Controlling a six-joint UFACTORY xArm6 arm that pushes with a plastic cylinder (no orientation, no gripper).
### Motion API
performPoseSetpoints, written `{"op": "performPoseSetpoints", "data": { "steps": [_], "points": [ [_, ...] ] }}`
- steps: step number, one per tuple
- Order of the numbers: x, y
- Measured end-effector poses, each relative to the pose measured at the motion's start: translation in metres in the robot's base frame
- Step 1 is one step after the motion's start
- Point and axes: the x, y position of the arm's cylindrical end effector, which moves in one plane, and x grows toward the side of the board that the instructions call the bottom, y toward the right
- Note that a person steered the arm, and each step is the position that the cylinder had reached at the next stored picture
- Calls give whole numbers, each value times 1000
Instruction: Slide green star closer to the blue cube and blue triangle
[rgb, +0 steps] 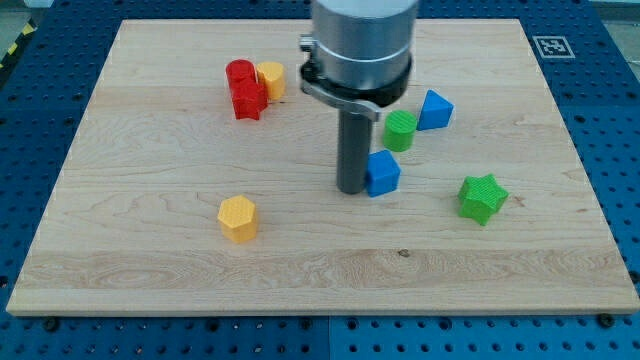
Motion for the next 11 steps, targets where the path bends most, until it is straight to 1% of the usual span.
{"op": "performPoseSetpoints", "data": {
  "steps": [2,3,4,5,6,8,11],
  "points": [
    [0,75],
    [24,75],
    [41,104],
    [53,145],
    [59,156],
    [57,188],
    [35,161]
  ]
}}
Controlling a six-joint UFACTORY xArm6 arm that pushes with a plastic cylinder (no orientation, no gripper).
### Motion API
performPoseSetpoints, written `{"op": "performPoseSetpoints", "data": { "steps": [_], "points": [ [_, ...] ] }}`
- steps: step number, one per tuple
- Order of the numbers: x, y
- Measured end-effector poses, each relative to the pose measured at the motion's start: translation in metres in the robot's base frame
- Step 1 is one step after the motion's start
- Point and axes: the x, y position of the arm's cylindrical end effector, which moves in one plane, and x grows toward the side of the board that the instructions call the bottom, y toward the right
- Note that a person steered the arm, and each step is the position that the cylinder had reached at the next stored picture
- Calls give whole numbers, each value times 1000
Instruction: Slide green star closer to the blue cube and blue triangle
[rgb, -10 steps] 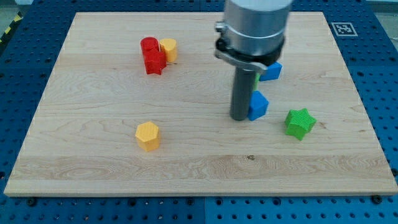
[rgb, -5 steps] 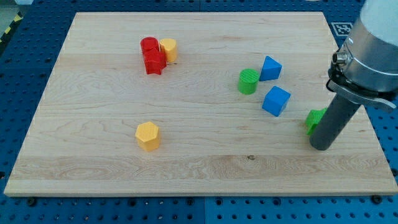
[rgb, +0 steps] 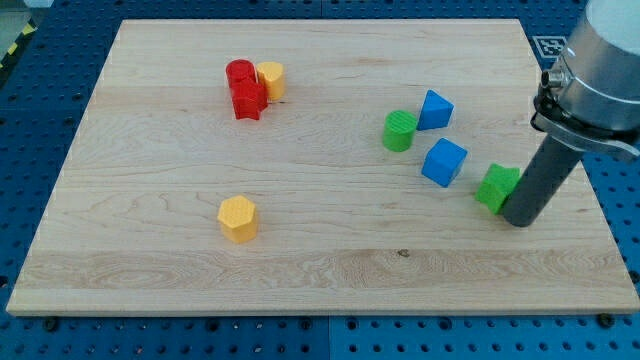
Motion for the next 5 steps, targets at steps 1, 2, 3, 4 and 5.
{"op": "performPoseSetpoints", "data": {
  "steps": [1,2,3,4,5],
  "points": [
    [-27,0],
    [-50,-8],
    [-66,-12],
    [-37,-12],
    [13,-36]
  ]
}}
